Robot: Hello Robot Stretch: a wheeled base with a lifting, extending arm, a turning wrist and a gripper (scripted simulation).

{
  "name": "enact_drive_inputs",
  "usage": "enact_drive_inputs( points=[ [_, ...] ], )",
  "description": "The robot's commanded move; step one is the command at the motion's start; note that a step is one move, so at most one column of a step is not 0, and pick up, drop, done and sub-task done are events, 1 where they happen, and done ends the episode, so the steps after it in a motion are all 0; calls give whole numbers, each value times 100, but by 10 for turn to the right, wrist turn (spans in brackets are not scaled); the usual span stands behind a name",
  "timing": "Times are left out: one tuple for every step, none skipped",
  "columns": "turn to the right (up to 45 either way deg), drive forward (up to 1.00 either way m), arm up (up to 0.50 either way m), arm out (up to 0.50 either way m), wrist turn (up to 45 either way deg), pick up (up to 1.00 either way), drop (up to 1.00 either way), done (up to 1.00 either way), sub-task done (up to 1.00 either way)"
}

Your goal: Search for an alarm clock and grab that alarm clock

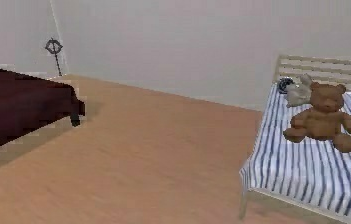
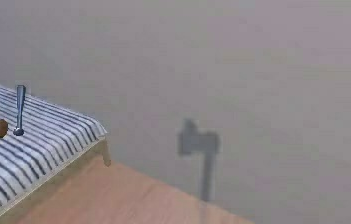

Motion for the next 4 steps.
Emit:
enact_drive_inputs(
  points=[
    [0,100,0,0,0,0,0,0,0],
    [-90,0,0,0,0,0,0,0,0],
    [0,30,0,0,0,0,0,0,0],
    [420,0,0,0,0,0,0,0,0]
  ],
)
